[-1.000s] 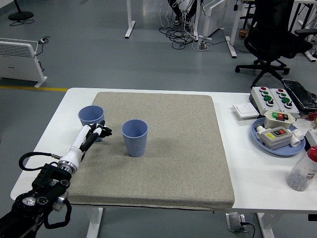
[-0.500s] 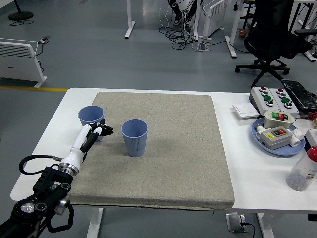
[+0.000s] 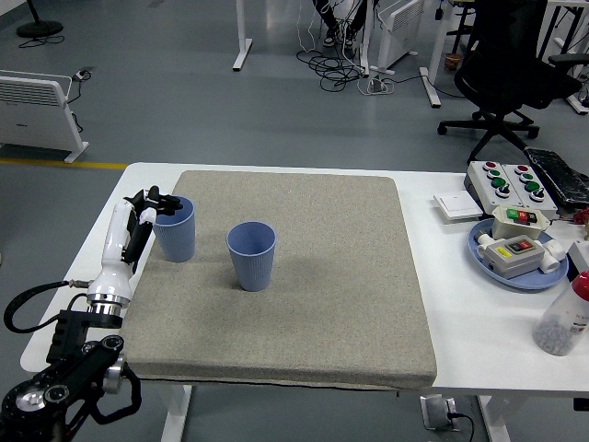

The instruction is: Push cup pick cup insert cup

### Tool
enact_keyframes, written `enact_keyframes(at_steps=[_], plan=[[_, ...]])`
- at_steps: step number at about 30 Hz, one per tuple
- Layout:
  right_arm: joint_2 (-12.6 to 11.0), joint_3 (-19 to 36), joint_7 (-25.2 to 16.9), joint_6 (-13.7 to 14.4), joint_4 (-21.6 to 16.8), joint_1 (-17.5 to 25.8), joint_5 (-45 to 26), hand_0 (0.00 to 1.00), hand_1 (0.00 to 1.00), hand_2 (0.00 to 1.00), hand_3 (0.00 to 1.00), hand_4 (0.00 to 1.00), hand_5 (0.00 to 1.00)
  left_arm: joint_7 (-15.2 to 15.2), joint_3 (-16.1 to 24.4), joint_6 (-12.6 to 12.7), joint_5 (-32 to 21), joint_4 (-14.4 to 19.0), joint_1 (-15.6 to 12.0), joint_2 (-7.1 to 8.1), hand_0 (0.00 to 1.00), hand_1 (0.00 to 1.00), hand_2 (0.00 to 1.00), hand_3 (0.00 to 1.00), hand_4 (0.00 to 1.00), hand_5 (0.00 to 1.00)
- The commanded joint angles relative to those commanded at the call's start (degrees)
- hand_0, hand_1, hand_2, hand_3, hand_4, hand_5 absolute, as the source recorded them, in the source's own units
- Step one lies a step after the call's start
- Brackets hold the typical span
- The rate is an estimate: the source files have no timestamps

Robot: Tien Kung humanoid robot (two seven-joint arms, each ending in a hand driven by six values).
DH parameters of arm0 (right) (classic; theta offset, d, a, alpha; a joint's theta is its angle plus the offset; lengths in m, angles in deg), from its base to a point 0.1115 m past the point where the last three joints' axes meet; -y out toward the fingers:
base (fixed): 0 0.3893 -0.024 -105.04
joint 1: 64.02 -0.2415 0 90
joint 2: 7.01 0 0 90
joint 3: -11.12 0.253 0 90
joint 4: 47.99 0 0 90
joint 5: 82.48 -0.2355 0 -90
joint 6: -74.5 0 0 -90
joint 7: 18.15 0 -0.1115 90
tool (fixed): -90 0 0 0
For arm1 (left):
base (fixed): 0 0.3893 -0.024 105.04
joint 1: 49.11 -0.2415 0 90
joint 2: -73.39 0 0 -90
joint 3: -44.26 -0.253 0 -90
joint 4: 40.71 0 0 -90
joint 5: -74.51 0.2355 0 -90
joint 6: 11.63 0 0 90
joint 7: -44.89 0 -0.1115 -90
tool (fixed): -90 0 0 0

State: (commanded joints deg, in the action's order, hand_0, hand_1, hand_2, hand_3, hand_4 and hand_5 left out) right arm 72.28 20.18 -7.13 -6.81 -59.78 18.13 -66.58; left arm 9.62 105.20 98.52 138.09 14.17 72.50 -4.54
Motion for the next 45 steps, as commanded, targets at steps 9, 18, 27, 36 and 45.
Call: enact_keyframes(at_steps=[9, 18, 27, 36, 45], plan=[[-0.1, 0.1, 0.2, -0.1, -0.1, 0.1, 0.2, 0.703, 0.603, 0.67, 0.591, 0.132, 0.535, 20.7, -5.6, -8.7, 22.0, 1.1, 9.2, 2.12, 0.872, 0.884, 0.965, 0.929, 0.851, 0.854], [-0.1, 0.6, 0.3, -0.1, -0.1, 0.5, 1.1, 0.702, 0.604, 0.672, 0.591, 0.133, 0.535, 27.1, -14.7, -21.1, 43.6, -3.8, 17.1, 0.88, 0.826, 0.856, 0.947, 0.998, 0.963, 0.662], [0.0, 1.3, 0.6, -0.2, -0.2, 0.9, 2.2, 0.703, 0.604, 0.674, 0.591, 0.133, 0.535, 31.6, -17.7, -27.3, 54.7, -9.0, 19.6, -1.25, 0.844, 0.898, 0.994, 0.998, 0.975, 0.619], [-0.1, 1.1, 0.5, -0.2, -0.2, 0.7, 2.1, 0.703, 0.605, 0.672, 0.591, 0.134, 0.53, 31.0, -17.1, -23.6, 58.3, -10.7, 20.4, -1.6, 0.641, 0.78, 0.862, 0.969, 0.898, 0.448], [-0.1, 1.0, 0.5, -0.2, -0.2, 0.6, 2.0, 0.703, 0.604, 0.672, 0.591, 0.134, 0.528, 30.4, -16.2, -23.1, 57.8, -10.8, 20.2, -1.39, 0.571, 0.746, 0.821, 0.94, 0.892, 0.437]])
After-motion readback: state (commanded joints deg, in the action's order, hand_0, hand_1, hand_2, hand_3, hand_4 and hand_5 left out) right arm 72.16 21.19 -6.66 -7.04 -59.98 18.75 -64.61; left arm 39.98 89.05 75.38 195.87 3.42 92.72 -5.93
